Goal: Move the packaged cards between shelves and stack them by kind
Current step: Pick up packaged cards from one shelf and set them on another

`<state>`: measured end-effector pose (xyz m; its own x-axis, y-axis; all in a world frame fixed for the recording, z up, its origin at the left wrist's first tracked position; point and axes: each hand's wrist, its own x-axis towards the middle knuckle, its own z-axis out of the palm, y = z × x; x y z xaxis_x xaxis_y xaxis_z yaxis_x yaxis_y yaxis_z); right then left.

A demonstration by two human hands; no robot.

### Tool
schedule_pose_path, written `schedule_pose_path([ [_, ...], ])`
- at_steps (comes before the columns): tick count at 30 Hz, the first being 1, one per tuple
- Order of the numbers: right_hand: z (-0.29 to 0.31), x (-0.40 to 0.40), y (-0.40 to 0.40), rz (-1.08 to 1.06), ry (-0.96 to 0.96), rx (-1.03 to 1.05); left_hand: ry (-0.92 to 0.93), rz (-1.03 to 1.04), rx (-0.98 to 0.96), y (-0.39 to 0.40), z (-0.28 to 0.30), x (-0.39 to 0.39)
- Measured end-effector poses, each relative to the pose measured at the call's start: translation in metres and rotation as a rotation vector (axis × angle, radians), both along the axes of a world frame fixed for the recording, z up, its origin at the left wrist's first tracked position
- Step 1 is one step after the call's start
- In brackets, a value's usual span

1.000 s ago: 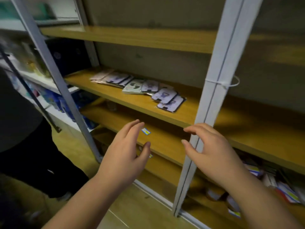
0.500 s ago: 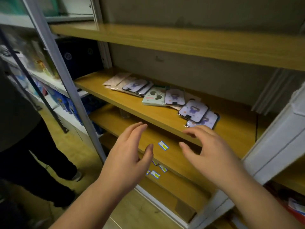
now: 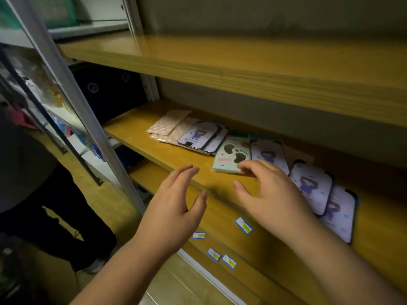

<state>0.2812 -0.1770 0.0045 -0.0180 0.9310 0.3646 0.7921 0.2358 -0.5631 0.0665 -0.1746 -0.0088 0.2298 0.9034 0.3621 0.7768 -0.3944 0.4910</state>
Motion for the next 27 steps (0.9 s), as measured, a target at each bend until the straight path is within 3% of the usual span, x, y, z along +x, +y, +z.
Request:
schedule_pose_path([
  [9,-0.006,-0.048,0.064,-0.16,-0.012,-0.054,0.01,-0.125,-0.039,0.12,-0.022,-0.052],
  [14,-0.012,-0.074,0.094,-0.275,0.014,-0.071,0.078,-0.014,0.022,0.213,-0.024,-0.087],
  [18,-0.02,-0.098,0.116,-0.33,0.037,-0.075,0.299,0.164,-0.183,0.289,-0.026,-0.099],
  [21,-0.021,-0.115,0.128,-0.359,0.027,-0.067,0.412,0.176,-0.328,0.315,-0.03,-0.1],
  [27,-0.02,-0.133,0.145,-0.408,-0.036,-0.092,0.243,0.121,-0.332,0.335,-0.027,-0.117],
])
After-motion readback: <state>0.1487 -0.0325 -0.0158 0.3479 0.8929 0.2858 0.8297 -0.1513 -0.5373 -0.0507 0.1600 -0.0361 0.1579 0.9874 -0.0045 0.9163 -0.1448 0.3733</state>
